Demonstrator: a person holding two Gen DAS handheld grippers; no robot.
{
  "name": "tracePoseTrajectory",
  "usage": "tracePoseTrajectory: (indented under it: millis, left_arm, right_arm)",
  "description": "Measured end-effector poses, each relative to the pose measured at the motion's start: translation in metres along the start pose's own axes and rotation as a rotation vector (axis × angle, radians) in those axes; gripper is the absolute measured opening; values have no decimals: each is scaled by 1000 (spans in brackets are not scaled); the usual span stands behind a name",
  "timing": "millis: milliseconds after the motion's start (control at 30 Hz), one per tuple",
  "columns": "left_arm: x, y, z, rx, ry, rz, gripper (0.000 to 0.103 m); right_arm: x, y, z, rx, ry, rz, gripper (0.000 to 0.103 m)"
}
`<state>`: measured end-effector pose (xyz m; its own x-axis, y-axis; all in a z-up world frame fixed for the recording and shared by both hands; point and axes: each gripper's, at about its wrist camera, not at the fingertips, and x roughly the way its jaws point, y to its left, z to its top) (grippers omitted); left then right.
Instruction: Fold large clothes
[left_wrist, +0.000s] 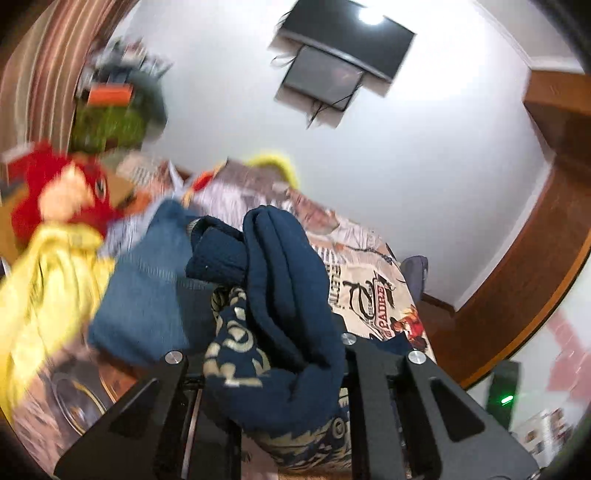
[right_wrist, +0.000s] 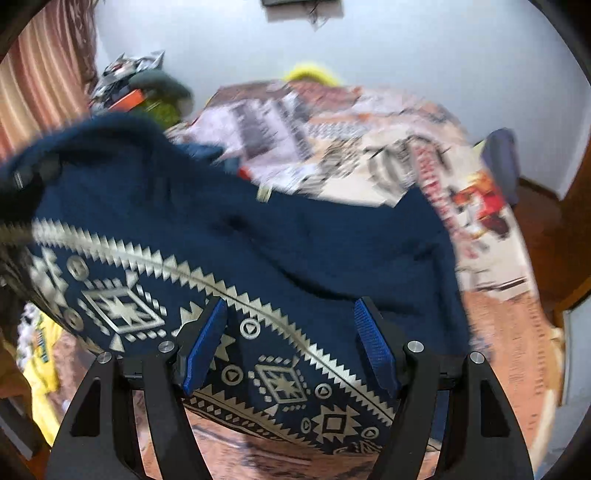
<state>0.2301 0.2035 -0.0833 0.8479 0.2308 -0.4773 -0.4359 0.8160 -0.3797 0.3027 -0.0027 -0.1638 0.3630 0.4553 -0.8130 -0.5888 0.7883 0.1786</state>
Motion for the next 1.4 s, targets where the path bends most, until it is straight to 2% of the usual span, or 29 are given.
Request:
tracePoseTrajectory:
  millis: [133, 233, 367, 500, 633, 733, 800, 867, 933, 1000, 1067, 1233, 1300, 1400]
  left_arm:
    - [11, -24, -6, 79, 28, 7, 13]
    - [20, -39, -18, 125, 56, 7, 13]
    - [27, -63, -29, 181, 68, -9, 13]
    - [43, -95, -37, 178, 125, -91, 13]
    - [61, -135, -71, 219, 223, -174, 14]
    - [82, -164, -114, 318, 349, -229, 14]
    - [96, -178, -146, 413, 436, -230, 14]
    - [99, -185, -167, 498, 464, -206, 15]
    - [97, -191, -178, 584, 474, -183, 21]
    - [92, -193, -179, 633, 469, -187, 30]
    - [85, -188, -173, 629, 482, -217, 35]
    - [60, -180, -157, 527, 531, -304, 39]
    - [43, -173, -153, 504, 521, -325, 39]
    - [25, -160, -138, 517, 471, -306, 40]
  right_arm:
    - [28, 14, -14, -20, 79, 53, 68]
    - [46, 10, -23, 18, 150, 106, 68]
    - [36, -6, -24, 45, 168, 145, 68]
    - [-1, -35, -31, 71, 85, 94, 68]
    - [-33, -79, -48, 124, 38, -44, 68]
    - [-42, -111, -66, 182, 60, -91, 68]
    - [-44, -129, -78, 220, 85, -119, 68]
    - [-46, -145, -89, 253, 106, -137, 68]
    - [-50, -156, -97, 282, 117, -145, 68]
    - [-56, -164, -104, 301, 119, -147, 68]
    - [-62, -168, -103, 313, 108, -150, 68]
    - [-90, -160, -90, 320, 29, -137, 68]
    - [-99, -159, -86, 313, -8, -128, 68]
    - [-111, -147, -72, 281, -55, -99, 68]
